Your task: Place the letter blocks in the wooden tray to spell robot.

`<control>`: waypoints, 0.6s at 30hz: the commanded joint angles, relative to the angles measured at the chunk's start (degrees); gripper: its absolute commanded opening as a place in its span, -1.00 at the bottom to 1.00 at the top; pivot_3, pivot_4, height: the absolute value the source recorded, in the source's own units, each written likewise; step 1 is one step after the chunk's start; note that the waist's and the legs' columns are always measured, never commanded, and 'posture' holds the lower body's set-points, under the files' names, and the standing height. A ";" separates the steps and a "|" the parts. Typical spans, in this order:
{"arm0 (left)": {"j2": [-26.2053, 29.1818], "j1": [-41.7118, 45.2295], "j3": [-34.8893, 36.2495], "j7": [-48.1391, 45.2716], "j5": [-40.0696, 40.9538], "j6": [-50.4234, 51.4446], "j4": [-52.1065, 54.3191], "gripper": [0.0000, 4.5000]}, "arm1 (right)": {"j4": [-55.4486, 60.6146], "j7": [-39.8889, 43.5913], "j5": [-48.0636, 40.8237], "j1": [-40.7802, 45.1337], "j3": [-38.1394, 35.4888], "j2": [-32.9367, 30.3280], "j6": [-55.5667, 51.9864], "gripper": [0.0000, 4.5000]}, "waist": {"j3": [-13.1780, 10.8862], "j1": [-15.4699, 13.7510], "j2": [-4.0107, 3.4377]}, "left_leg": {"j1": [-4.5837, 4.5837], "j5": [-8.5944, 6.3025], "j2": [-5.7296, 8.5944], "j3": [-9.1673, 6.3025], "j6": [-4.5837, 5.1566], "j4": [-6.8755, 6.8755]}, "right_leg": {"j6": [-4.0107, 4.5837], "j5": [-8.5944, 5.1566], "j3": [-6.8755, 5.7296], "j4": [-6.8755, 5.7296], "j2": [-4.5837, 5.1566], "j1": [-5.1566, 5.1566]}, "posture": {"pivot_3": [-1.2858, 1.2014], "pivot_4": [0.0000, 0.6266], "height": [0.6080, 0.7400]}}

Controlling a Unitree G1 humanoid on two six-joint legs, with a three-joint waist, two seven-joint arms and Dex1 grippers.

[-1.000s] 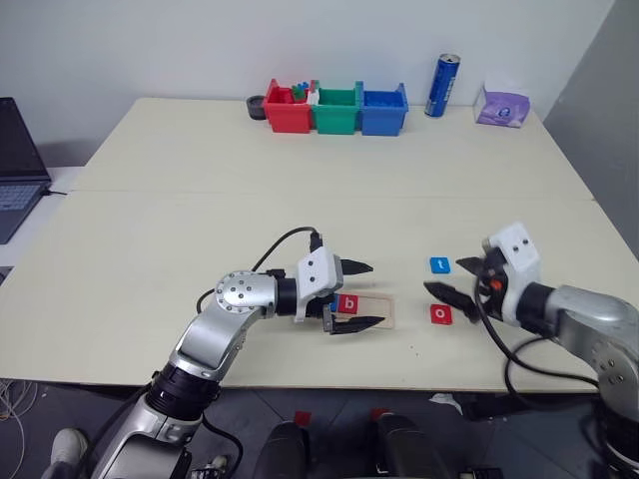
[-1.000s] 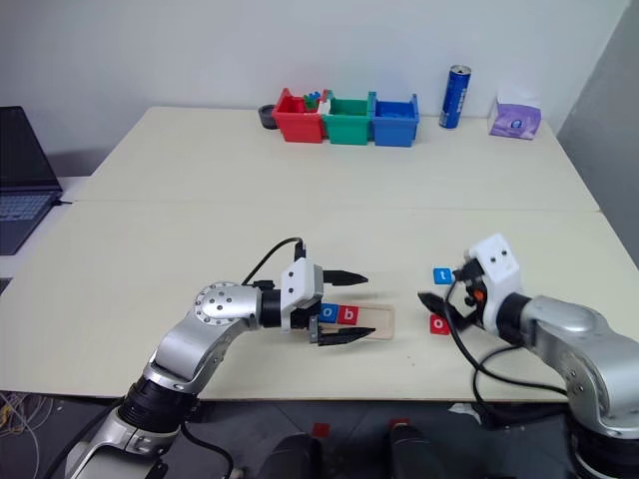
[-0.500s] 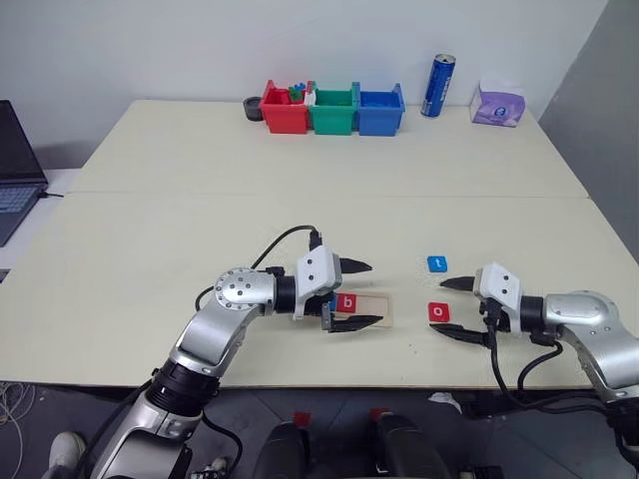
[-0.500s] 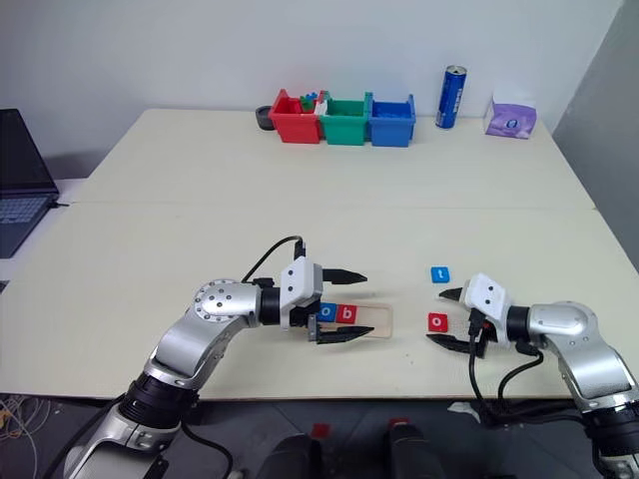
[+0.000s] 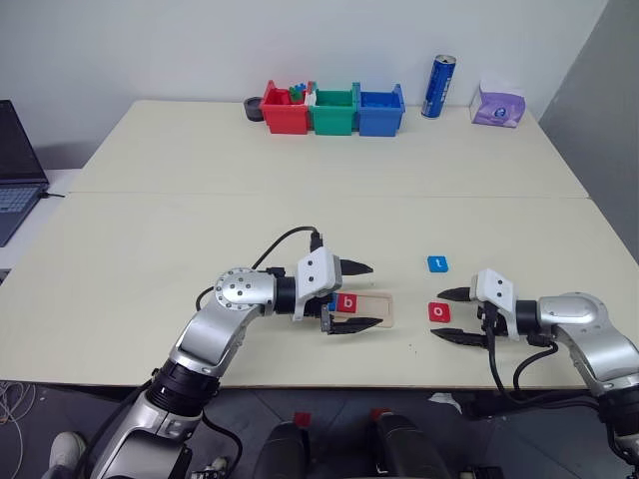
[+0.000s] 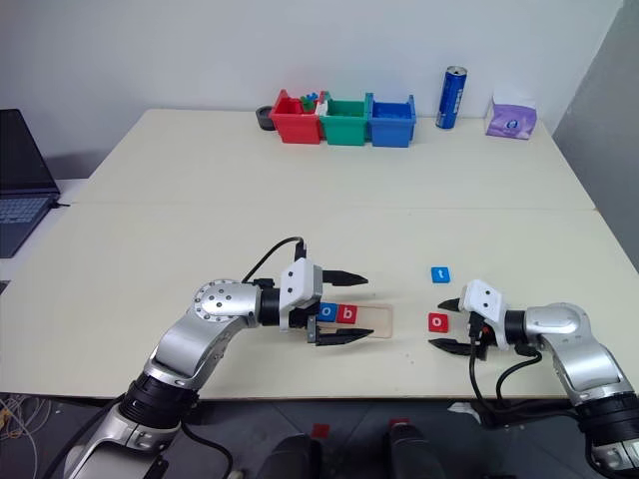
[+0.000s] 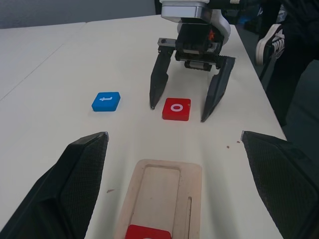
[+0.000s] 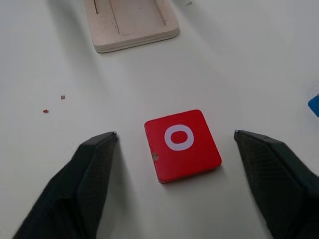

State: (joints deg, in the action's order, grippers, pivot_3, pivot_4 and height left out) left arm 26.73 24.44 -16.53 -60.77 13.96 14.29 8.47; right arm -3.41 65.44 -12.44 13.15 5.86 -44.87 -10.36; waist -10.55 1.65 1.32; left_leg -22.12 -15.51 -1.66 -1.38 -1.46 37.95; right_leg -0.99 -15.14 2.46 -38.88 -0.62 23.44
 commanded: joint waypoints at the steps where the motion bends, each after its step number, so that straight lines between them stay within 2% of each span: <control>1: -0.14 0.43 -0.44 -0.37 -0.19 -1.62 1.28 1.00 | -0.15 0.30 0.50 0.75 -0.12 0.08 1.00 0.13 | 0.00 0.00 0.00 | 0.01 0.00 0.00 0.00 0.00 0.00 | 0.00 0.00 0.00 0.00 0.00 -0.01 | 0.03 -0.52 1.00; 4: -0.27 0.61 -0.48 -0.47 -0.18 -1.78 1.13 1.00 | 0.17 0.24 0.41 0.64 -0.31 0.05 0.89 -0.34 | 0.00 0.00 0.00 | 0.02 0.00 0.00 0.01 0.00 0.00 | 0.00 0.00 0.01 0.00 0.00 -0.02 | 0.03 -0.52 1.00; 13: 0.76 0.57 2.22 -2.01 2.00 -2.84 0.99 1.00 | 8.84 -0.97 -2.09 3.84 -0.56 0.58 -5.72 -0.35 | 0.00 0.16 -0.01 | 0.07 0.00 0.00 0.02 0.00 0.00 | 0.01 0.00 0.01 -0.04 0.00 -0.03 | 0.03 -0.52 1.00; 18: 5.24 0.24 7.12 -4.87 3.65 -5.60 -2.01 1.00 | 15.11 -4.13 -3.45 8.83 1.94 4.92 -13.73 -0.35 | 0.00 0.29 -0.02 | 0.13 0.00 -0.08 -0.07 0.00 0.00 | 0.03 0.00 0.01 -0.12 -0.07 -0.03 | 0.03 -0.52 1.00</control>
State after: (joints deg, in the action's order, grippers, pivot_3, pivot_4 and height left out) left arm 30.97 24.40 -12.14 -64.69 16.50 10.53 6.83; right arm 9.10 62.37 -15.05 21.01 7.00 -40.50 -22.28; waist -10.55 1.94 1.30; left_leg -21.99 -15.51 -1.75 -1.46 -1.46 37.94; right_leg -0.94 -15.15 2.46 -39.01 -0.70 23.42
